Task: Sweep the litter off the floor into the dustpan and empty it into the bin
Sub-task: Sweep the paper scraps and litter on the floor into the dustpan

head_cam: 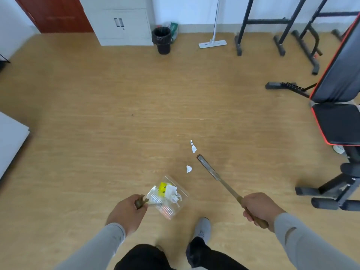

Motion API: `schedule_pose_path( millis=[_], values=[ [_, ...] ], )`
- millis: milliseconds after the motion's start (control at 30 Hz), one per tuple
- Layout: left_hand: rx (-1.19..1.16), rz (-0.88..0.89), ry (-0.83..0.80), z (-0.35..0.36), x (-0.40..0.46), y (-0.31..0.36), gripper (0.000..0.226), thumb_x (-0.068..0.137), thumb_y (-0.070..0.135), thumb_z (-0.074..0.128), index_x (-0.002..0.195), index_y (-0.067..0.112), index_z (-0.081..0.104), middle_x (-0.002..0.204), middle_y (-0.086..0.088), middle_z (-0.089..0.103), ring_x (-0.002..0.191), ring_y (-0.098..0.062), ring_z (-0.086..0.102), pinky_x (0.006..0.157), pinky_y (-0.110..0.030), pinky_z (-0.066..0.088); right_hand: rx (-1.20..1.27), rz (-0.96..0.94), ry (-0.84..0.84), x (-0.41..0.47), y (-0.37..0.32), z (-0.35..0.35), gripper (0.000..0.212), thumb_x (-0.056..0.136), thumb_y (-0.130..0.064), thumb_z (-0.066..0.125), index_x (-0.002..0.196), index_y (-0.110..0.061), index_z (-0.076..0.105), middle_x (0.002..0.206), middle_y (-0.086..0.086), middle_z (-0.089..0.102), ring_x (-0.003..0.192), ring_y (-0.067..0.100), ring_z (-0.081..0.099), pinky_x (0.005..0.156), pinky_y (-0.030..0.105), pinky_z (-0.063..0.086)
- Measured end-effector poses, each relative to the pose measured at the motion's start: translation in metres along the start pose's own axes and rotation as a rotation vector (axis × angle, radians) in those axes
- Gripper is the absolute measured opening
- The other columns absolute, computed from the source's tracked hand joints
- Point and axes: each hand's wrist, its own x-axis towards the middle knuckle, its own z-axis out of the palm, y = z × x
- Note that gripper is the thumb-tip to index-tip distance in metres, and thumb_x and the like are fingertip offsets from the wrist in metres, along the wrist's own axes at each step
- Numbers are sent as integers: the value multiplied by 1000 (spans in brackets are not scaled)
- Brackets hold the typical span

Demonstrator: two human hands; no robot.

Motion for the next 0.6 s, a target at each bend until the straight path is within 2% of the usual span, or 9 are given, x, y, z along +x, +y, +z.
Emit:
schedule_pose_path(
  millis=[67,233,367,433,600],
  values=[
    [-9,-20,-8,7,13,10,10,94,49,60,104,47,56,79,13,70,65,-14,68,62,-29,57,-48,5,-10,10,-19,-5,12,91,-1,45,81,-3,53,59,17,56,37,19,32,41,24,23],
    [-23,-51,-35,23,55,19,23,96,47,59,117,39,63,84,19,66,75,-11,66,72,-30,56,-146,24,-19,30,-63,-1,15,91,-2,44,78,-4,51,53,14,53,35,16,28,40,19,20],
    [-22,-88,-70,40,81,16,32,96,46,57,126,38,61,99,12,69,89,-18,67,82,-31,55,-217,-5,-29,44,-86,17,18,97,-8,46,81,-4,53,58,14,53,22,15,29,38,17,22],
    [-27,-113,-109,49,88,12,35,96,45,55,130,37,59,106,9,70,93,-19,68,86,-32,55,-260,-5,-33,54,-92,27,18,98,-10,47,83,-4,57,59,14,54,23,15,30,37,18,24],
    [-4,-130,-124,62,94,4,31,96,46,51,124,37,59,98,9,70,90,-21,67,82,-32,55,-403,0,-82,67,-93,43,17,95,-11,47,94,-5,63,62,13,55,33,19,37,42,23,27]
  ],
)
